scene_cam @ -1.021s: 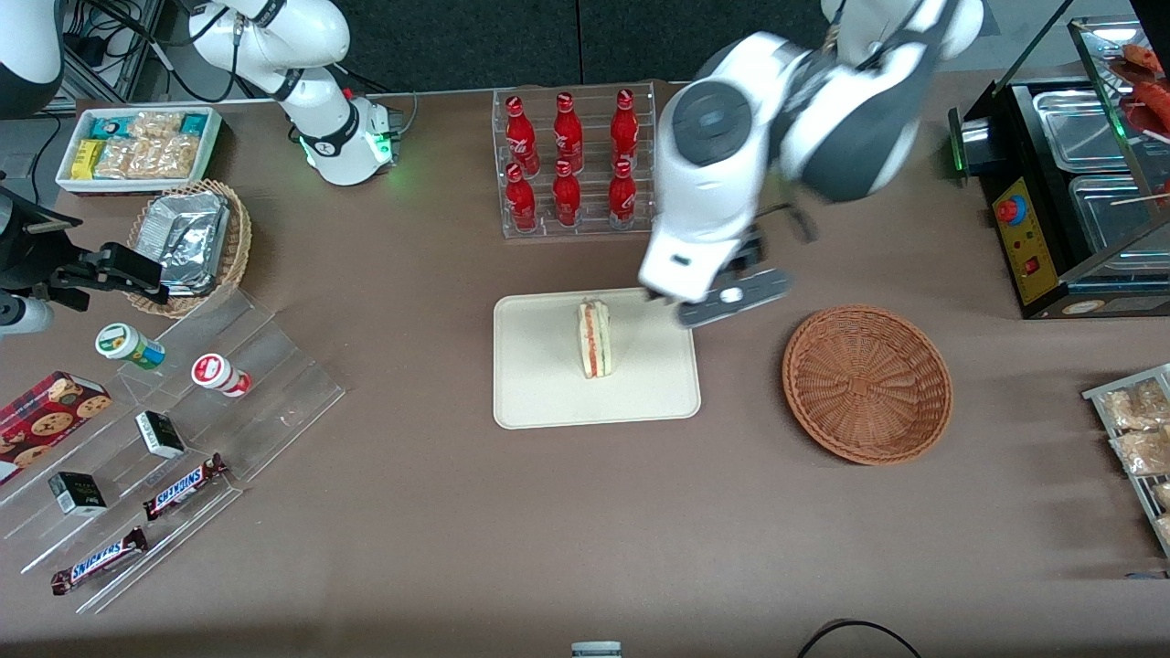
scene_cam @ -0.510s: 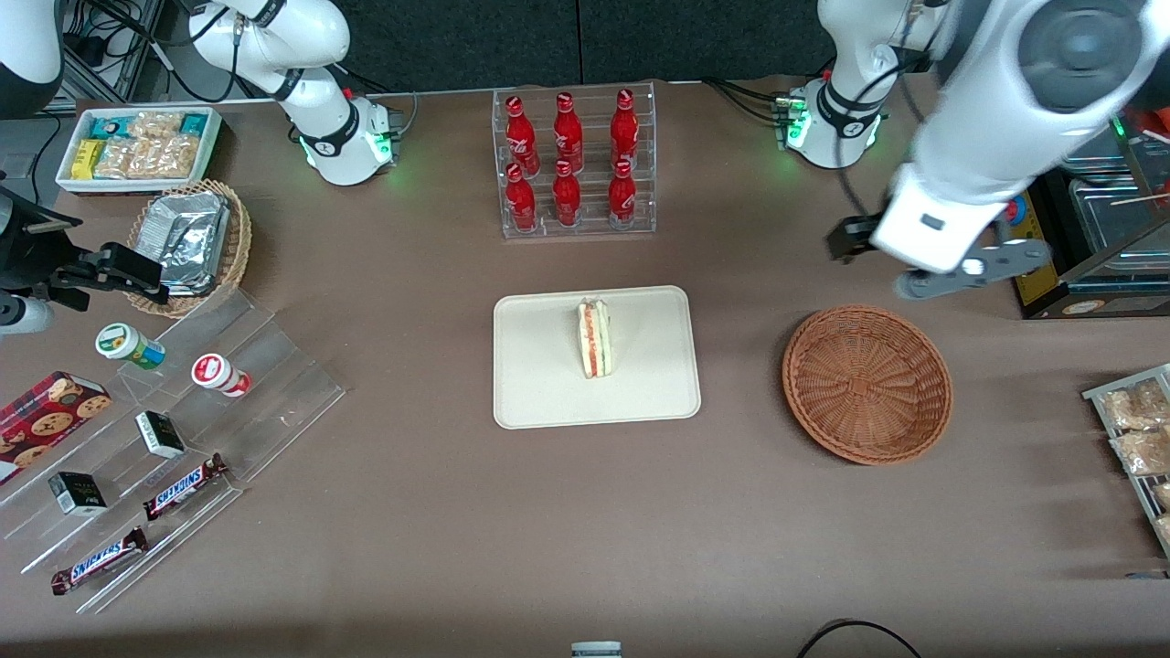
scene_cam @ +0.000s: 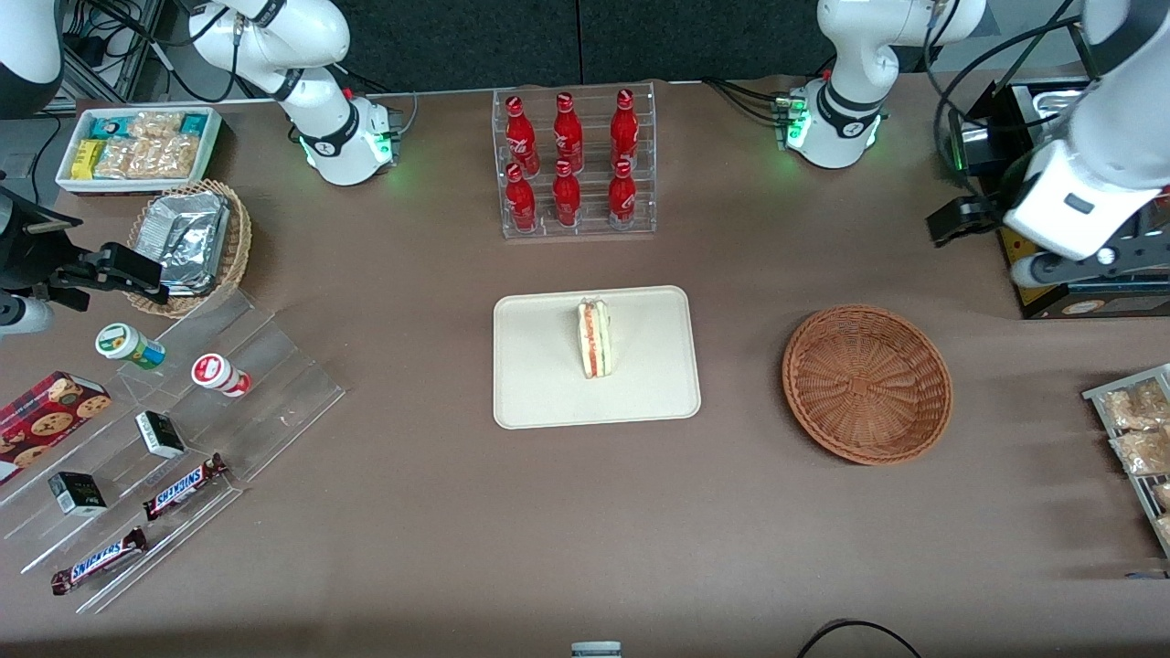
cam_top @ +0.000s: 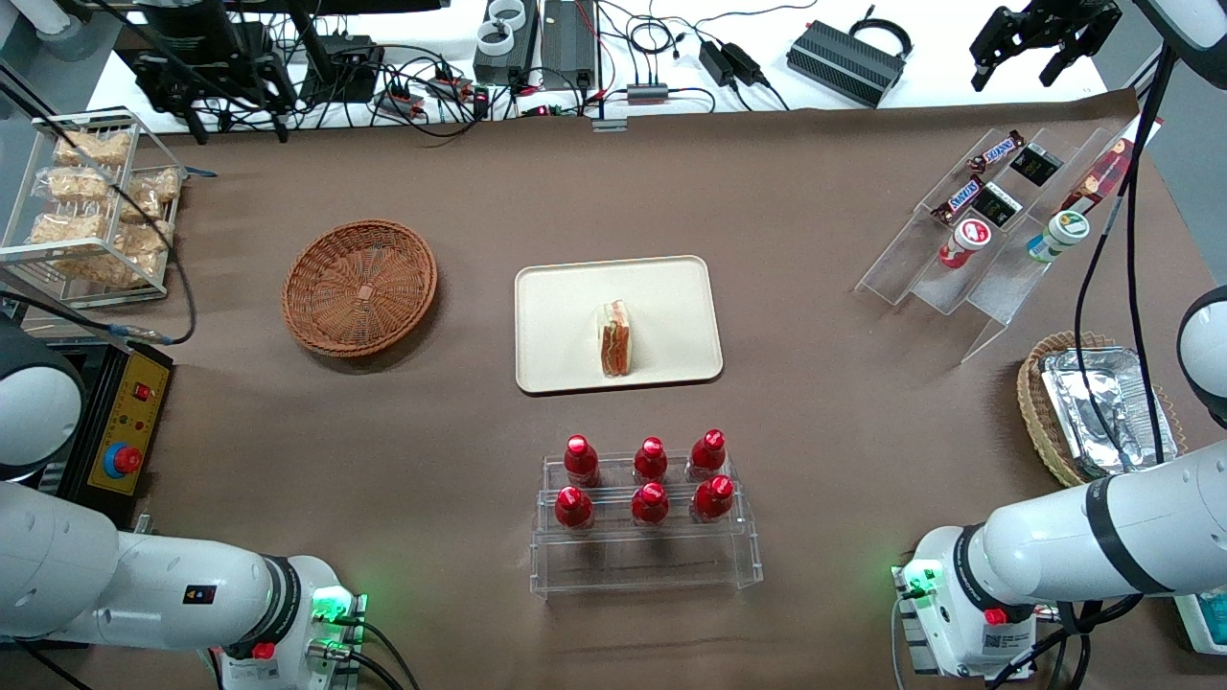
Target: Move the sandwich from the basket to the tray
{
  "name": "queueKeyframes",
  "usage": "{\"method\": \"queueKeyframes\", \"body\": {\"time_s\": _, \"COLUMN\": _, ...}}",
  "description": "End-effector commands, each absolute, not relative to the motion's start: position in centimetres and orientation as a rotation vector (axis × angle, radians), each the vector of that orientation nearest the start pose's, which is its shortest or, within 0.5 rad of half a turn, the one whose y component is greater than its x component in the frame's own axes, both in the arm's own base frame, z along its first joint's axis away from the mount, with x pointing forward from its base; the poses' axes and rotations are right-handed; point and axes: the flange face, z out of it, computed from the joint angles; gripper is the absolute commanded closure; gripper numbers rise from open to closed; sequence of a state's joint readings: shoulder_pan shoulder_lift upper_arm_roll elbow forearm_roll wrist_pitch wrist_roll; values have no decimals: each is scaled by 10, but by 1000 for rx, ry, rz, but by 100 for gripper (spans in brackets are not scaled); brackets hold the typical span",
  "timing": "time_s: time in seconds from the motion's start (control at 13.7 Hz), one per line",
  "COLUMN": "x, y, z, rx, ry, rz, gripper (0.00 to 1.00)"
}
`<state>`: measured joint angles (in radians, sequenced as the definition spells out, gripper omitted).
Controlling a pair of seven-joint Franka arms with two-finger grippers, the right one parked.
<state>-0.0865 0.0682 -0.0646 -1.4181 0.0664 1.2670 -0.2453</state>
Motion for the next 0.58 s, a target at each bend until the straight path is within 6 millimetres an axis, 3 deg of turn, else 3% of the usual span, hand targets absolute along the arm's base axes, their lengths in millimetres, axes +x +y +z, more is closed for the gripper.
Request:
{"method": "queueKeyframes", "body": {"time_s": 0.0, "x": 526, "y": -39, "z": 641, "rx": -3046, "ry": -96, "rz": 329, "gripper": 0}}
{"method": "queueKeyframes", "body": {"time_s": 0.22, "x": 531, "y": -15, "z": 642, "rx": -3056, "ry": -74, "rz": 326, "gripper": 0}}
{"method": "queueKeyframes", "body": {"time_s": 0.51, "x": 534, "y": -22, "z": 642, "rx": -3086, "ry": -53, "rz": 327, "gripper": 0}}
